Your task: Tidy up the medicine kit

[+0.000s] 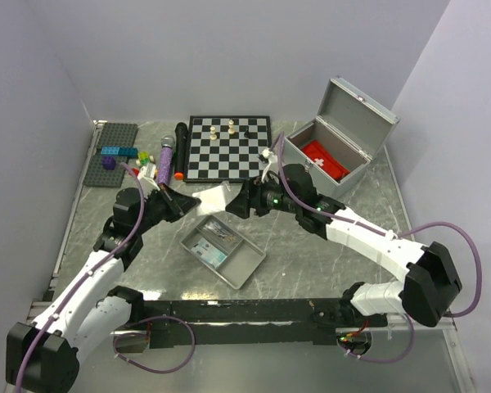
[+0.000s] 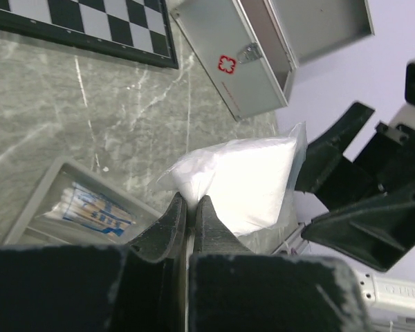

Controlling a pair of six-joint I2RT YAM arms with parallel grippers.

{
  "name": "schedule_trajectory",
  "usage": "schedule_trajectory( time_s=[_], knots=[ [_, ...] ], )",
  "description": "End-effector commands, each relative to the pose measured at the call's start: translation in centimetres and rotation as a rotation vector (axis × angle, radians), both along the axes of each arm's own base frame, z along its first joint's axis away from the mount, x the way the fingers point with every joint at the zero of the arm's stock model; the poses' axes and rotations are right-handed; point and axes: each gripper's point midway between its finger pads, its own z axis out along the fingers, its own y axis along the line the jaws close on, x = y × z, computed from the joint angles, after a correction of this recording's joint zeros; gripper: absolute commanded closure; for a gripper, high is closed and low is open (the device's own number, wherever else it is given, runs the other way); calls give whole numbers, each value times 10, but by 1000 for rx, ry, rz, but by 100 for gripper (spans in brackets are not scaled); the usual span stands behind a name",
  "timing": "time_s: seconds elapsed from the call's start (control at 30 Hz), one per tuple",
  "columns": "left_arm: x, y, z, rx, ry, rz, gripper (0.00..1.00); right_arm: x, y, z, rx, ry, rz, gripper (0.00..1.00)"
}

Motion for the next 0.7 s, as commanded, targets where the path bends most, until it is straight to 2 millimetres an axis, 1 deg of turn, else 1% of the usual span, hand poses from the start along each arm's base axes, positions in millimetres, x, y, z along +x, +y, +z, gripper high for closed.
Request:
schedule_trajectory(
  time_s=[0.0,0.03,0.1,0.2,0.3,0.33,0.37,0.4,0.43,0.47,0.5,0.53,0.57,0.63,0.67],
  knots=[
    [-9,-9,17,-43,-66,-64,99,11,21,49,118,-78,52,24],
    [-9,-10,17,-42,-68,-67,99,12,23,49,124,-74,55,27],
    [-10,-10,16,-41,-64,-73,99,12,26,51,138,-75,65,37],
    [-12,-11,14,-43,-64,-82,99,12,31,47,134,-57,84,60],
    [-12,-10,16,-36,-73,-80,99,12,29,45,129,-57,74,82],
    [-12,-9,15,-28,-72,-72,98,12,28,44,121,-58,71,88],
    [-11,-7,13,-20,-64,-60,93,12,25,42,109,-59,61,96],
    [-10,-6,12,-12,-59,-51,82,12,21,41,92,-64,52,100],
    [-8,-2,10,0,-46,-28,69,13,16,39,70,-76,37,100],
    [-4,4,7,19,-28,15,61,13,11,39,50,-91,22,100],
    [0,10,6,33,-19,57,56,15,4,41,29,-117,-3,100],
    [2,19,-3,67,20,112,52,15,-6,34,-31,-113,-33,100],
    [5,28,-6,87,32,165,49,16,-15,35,-79,-140,-52,100],
    [10,47,-18,135,81,276,43,12,-31,32,-211,-187,-88,100],
    [12,56,-26,165,108,324,42,9,-38,28,-296,-211,-103,100]
  ],
)
